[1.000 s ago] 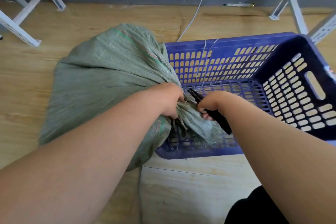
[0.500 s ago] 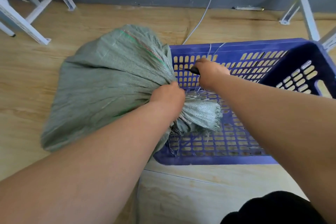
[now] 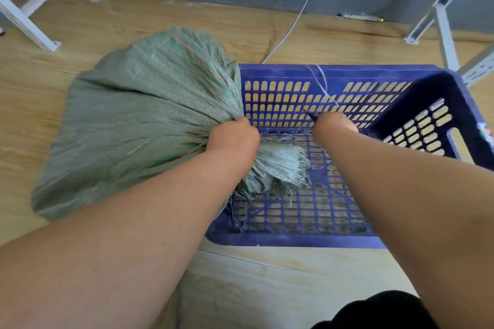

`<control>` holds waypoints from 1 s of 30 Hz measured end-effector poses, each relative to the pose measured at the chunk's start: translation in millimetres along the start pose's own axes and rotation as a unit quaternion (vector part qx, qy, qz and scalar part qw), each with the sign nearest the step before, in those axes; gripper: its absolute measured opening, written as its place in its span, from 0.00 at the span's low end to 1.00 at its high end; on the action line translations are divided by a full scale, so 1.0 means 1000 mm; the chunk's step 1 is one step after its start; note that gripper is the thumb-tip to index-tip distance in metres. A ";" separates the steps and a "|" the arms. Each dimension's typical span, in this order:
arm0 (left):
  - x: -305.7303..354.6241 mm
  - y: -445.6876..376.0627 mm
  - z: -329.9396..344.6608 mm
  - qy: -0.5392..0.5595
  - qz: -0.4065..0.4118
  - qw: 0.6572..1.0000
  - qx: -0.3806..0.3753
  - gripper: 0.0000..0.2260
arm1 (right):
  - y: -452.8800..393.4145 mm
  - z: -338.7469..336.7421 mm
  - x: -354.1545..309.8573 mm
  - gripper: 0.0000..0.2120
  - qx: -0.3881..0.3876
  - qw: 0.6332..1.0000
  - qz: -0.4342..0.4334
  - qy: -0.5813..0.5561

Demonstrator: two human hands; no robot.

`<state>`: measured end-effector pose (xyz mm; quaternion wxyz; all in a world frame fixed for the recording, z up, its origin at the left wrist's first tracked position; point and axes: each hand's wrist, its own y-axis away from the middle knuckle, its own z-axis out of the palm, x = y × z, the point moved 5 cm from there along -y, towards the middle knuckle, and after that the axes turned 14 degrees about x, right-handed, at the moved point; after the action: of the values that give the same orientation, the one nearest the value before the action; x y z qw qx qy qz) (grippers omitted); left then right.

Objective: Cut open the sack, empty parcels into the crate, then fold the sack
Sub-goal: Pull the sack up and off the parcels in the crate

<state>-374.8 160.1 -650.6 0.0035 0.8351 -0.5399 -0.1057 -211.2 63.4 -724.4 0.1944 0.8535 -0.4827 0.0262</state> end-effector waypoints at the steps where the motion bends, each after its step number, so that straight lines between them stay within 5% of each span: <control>1: 0.000 0.000 0.000 -0.003 0.000 1.000 0.000 0.16 | 0.006 0.008 0.002 0.24 -0.037 0.999 -0.015 0.003; 4: 0.002 -0.001 -0.001 -0.013 0.000 1.000 0.006 0.17 | 0.033 0.024 0.007 0.25 -0.171 0.984 -0.045 0.001; 8: 0.001 -0.003 0.003 -0.006 0.002 1.000 0.008 0.16 | 0.046 0.013 0.006 0.31 -0.226 0.967 0.026 -0.119; 11: -0.005 -0.002 0.002 0.052 -0.006 0.999 0.015 0.18 | 0.041 -0.038 -0.011 0.25 -0.068 0.974 0.015 -0.215; 15: -0.034 0.001 -0.013 0.208 -0.020 0.978 0.026 0.27 | 0.039 -0.108 -0.046 0.11 0.087 0.933 0.002 -0.350; 18: -0.089 0.012 -0.030 0.350 -0.044 0.928 0.118 0.21 | 0.056 -0.146 -0.084 0.11 0.131 0.898 -0.041 -0.418; 22: -0.209 0.042 -0.018 0.374 -0.232 0.868 0.230 0.14 | 0.082 -0.175 -0.147 0.12 0.148 0.887 -0.120 -0.422; 26: -0.290 0.085 0.032 0.321 -0.407 0.839 0.165 0.18 | 0.105 -0.179 -0.211 0.14 0.132 0.894 -0.191 -0.383; 30: -0.314 0.114 0.071 0.352 -0.469 0.803 0.108 0.26 | 0.116 -0.171 -0.266 0.14 0.106 0.907 -0.250 -0.322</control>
<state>-614.0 403.6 -652.0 0.0529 0.9611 -0.0521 0.2662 -425.3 287.3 -592.9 -0.0632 0.9240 -0.2840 -0.2482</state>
